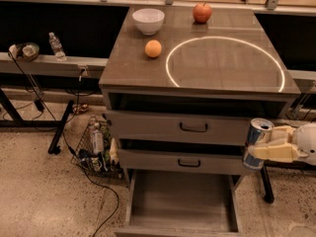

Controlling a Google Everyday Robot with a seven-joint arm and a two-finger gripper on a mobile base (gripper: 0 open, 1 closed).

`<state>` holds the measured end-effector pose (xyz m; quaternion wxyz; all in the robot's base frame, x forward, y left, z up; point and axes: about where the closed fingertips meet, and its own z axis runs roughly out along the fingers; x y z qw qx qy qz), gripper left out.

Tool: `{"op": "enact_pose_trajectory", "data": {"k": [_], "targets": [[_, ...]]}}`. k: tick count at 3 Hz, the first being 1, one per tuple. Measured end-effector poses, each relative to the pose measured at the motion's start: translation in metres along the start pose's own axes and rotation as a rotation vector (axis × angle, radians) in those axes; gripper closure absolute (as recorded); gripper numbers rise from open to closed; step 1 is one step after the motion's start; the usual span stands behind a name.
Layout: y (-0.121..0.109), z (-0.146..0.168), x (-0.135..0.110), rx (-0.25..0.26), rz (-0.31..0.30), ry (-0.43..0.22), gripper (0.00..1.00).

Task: Place redbull can into bottom drawer

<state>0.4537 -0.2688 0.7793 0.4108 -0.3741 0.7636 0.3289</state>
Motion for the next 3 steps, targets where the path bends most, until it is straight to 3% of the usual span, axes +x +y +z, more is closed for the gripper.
{"op": "enact_pose_trajectory", "data": {"k": [2, 3], "targets": [[-0.045, 0.02, 0.099, 0.132, -0.116, 0.092, 1.0], [-0.085, 0.032, 0.17, 0.139, -0.182, 0.122, 1.0]]}}
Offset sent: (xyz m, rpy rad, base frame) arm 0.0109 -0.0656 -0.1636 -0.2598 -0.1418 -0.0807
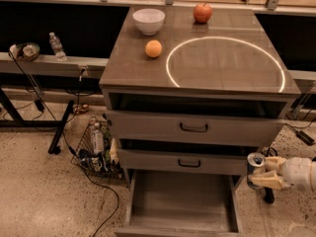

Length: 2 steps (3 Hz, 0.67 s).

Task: Place redbull can into bottom drawer

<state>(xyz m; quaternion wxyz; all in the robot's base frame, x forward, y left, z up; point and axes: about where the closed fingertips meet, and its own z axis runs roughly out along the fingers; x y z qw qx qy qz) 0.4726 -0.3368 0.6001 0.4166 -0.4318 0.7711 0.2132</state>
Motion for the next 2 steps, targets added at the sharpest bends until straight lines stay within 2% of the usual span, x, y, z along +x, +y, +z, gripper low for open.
{"op": "enact_pose_trajectory", "data": {"k": [1, 2], "targets": [[-0.0157, 0.0348, 0.0643, -0.025, 0.018, -0.017, 1.0], [-0.0155, 0.0347, 0.0633, -0.025, 0.017, -0.017, 1.0]]}}
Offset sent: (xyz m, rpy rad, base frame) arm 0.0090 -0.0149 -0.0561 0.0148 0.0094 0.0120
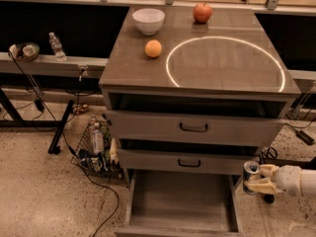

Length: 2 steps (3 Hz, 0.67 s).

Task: Place redbull can into bottom drawer

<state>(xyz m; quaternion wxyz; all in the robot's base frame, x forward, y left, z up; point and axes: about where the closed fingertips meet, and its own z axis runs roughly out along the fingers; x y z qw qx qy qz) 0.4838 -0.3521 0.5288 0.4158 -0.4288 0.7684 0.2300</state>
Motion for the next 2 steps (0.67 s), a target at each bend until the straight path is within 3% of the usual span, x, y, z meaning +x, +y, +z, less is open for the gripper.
{"op": "enact_pose_trajectory", "data": {"k": [1, 2], "targets": [[0.004, 0.026, 0.033, 0.01, 0.05, -0.02, 1.0], [0.008, 0.08, 0.095, 0.027, 0.075, -0.074, 1.0]]}}
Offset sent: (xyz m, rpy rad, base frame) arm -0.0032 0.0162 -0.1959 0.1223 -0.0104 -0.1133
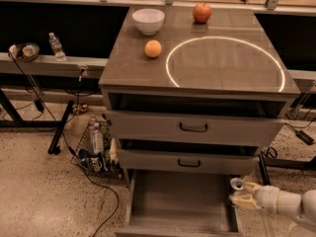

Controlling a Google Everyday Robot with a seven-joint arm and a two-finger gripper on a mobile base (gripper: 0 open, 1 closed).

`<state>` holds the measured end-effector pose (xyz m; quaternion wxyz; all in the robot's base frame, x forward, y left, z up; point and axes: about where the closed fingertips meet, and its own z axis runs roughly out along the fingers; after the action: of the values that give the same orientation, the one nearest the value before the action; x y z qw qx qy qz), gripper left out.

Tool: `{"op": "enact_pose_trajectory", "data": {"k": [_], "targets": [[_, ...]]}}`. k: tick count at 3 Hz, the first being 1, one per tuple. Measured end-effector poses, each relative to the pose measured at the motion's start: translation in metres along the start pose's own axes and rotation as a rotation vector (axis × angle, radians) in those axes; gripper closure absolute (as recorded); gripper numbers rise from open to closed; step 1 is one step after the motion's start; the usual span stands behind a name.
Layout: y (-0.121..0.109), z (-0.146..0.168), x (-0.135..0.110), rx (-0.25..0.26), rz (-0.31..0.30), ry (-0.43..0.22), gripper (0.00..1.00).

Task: Place redbull can into bottom drawer

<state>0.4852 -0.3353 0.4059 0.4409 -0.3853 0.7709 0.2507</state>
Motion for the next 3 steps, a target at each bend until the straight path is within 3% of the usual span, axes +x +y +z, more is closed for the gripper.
{"op": "enact_pose_trajectory", "data": {"k": [1, 2, 3], "targets": [[-0.001, 0.032, 0.032, -0.012, -0.022, -0.046, 1.0], [-0.001, 0.083, 0.071, -0.044, -0.082, -0.073, 1.0], [-0.003, 0.116, 0.095, -0.05, -0.115, -0.077, 1.0]]}}
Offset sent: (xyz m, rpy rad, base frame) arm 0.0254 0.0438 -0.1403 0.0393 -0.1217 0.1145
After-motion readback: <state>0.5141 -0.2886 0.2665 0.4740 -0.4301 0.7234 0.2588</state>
